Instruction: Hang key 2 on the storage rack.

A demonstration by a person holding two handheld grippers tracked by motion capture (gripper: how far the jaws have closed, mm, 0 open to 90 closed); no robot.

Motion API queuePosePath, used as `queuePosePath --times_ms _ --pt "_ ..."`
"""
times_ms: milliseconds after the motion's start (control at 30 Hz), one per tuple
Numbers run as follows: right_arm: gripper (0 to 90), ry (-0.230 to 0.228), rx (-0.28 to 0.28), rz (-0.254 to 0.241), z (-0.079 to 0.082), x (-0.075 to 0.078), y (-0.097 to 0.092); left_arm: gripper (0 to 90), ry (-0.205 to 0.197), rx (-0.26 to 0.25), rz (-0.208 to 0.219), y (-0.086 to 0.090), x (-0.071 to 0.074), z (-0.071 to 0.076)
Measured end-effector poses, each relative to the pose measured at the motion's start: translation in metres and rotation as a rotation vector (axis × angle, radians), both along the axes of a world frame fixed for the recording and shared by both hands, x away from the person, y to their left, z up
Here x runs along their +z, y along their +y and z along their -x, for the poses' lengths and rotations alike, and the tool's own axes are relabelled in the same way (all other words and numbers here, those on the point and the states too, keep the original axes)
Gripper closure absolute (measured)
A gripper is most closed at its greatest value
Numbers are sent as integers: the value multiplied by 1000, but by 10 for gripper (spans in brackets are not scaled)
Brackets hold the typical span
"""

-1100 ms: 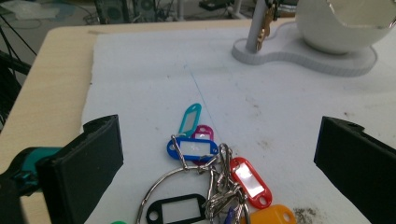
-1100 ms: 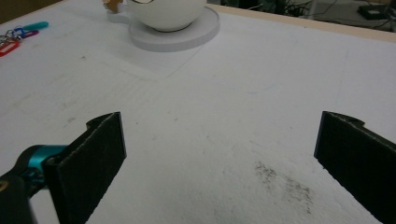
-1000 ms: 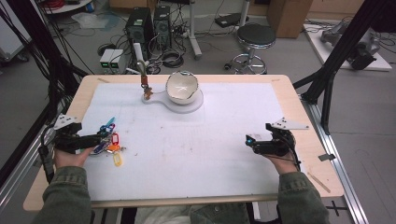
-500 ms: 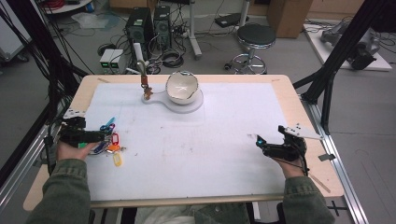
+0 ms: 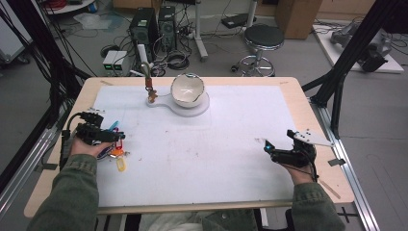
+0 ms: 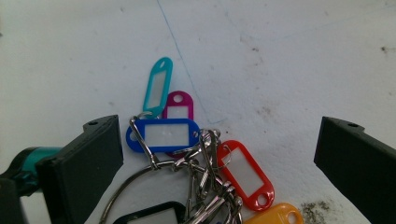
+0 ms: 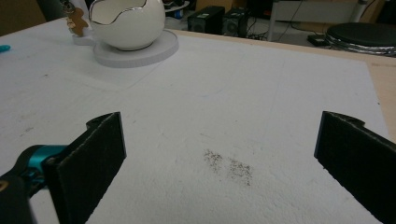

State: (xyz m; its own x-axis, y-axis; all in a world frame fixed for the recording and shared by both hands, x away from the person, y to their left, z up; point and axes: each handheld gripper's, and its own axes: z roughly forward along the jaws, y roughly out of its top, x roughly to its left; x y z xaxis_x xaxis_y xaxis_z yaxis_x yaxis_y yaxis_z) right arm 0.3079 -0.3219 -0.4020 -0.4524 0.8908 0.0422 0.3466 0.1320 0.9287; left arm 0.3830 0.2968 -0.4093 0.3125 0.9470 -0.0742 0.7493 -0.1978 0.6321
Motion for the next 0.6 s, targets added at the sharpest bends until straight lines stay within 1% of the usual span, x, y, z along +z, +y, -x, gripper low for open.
queuePosePath --times_ms 100,133,200,300,433,533,600 --pt "12 -8 2 -3 1 0 0 17 33 -5 -4 -1 -4 -3" --pt "12 -10 2 -4 1 0 0 30 40 -7 -4 -1 -5 -4" --pt "12 -12 6 0 1 0 0 81 44 -18 -12 -2 -6 -4" --pt "12 -12 12 2 2 0 1 132 55 -19 -20 -2 -7 -5" --pt "12 -11 15 2 2 0 2 241 55 -20 -17 -1 -8 -5" --pt "12 -18 15 -1 2 0 2 296 78 -41 -8 -2 -10 -6" --pt "12 -17 8 -9 3 0 2 345 88 -50 -16 -3 -12 -8"
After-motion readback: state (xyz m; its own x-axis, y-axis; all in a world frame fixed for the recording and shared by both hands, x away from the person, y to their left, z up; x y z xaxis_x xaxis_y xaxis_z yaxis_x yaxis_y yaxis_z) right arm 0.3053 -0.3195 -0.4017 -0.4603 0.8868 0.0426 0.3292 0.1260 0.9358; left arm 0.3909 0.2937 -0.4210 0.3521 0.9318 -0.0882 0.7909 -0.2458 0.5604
